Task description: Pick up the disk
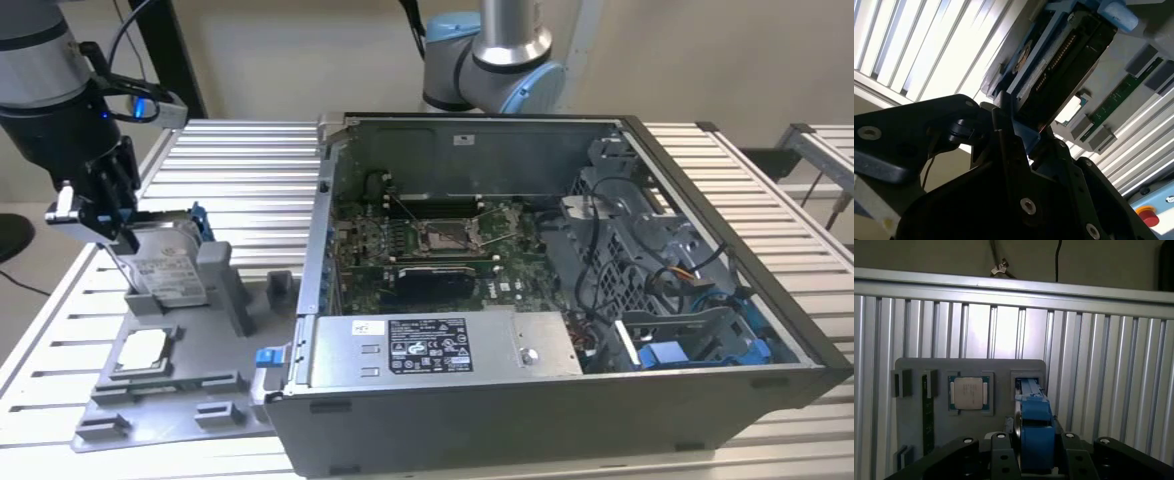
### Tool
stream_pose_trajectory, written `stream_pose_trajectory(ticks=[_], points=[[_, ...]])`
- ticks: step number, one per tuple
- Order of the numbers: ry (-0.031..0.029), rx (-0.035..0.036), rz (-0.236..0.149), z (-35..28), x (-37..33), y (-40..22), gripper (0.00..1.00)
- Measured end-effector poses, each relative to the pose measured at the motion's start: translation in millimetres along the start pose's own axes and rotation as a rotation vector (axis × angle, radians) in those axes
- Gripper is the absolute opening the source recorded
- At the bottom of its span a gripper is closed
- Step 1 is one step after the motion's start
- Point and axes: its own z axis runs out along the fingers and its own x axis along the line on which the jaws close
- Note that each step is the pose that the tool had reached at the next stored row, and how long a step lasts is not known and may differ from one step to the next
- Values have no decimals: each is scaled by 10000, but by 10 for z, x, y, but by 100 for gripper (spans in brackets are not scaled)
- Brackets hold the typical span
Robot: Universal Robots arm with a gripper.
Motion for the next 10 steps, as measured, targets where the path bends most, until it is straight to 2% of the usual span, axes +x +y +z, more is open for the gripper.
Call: stream_pose_trajectory(ticks=[1,3,4,6,7,10], points=[[42,-2,0,0,-1,0,0],[70,-4,-2,0,0,-1,0],[112,-7,1,0,-2,-1,0],[134,-7,1,0,-1,-1,0],[107,-9,-1,-2,0,-1,0],[-107,5,-2,-1,-2,0,0]])
